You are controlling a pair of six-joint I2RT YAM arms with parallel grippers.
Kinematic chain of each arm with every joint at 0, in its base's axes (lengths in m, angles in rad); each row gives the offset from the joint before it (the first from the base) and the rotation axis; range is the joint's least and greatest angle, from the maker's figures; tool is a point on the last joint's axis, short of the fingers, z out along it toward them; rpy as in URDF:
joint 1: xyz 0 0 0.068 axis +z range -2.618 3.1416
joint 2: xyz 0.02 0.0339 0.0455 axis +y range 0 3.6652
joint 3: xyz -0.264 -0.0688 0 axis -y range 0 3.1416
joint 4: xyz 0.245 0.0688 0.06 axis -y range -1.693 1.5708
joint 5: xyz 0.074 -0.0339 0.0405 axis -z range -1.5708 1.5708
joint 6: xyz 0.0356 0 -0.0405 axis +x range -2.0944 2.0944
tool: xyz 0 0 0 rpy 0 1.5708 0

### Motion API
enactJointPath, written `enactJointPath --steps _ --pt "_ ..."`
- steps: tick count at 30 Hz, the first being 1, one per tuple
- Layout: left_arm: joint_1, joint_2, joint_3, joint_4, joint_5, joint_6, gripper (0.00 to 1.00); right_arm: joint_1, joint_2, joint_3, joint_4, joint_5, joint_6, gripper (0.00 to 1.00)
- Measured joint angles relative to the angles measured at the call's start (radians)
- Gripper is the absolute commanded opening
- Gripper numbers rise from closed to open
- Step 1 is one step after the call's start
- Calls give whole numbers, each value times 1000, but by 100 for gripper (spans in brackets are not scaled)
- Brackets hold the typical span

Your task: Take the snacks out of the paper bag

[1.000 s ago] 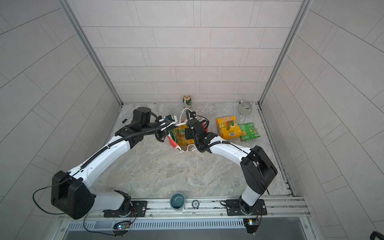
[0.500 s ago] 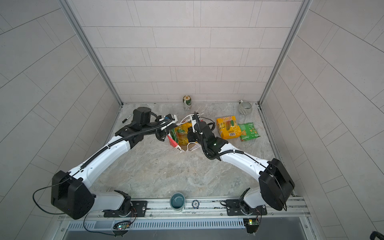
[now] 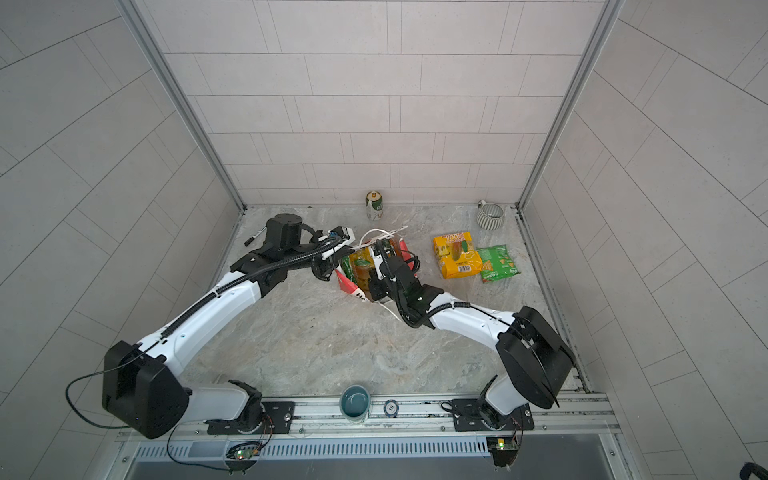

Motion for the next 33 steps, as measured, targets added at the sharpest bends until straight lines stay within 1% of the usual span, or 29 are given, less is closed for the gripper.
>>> enactJointPath --steps 1,4,6,7,8,12,14,16,19,23,26,29,33 --pt "0 0 0 0 0 0 0 0 10 14 -7 7 2 19" --pt "0 0 0 3 -1 4 0 -3 31 45 -35 34 11 24" --pt "0 0 0 5 -2 6 0 -7 40 63 -58 57 18 33" --pt "0 0 0 5 -3 8 0 -10 45 74 -75 70 23 42" --pt "0 0 0 6 -3 10 0 -14 51 90 -94 87 22 45" --pt "0 0 0 7 -5 14 0 -26 76 158 -147 132 37 48" --pt "0 0 0 7 -7 16 0 -29 85 184 -163 149 44 52" --pt "0 0 0 7 -8 16 0 -29 88 196 -173 160 51 54" --pt "0 0 0 7 -8 21 0 -29 99 210 -189 184 55 56" --pt "0 0 0 7 -8 23 0 -29 136 224 -198 205 61 55" --pt "0 0 0 7 -9 23 0 -29 161 227 -199 213 69 52" --pt "0 0 0 7 -11 23 0 -29 176 226 -185 214 76 41" --pt "1 0 0 7 -12 23 0 -29 188 226 -160 213 79 20"
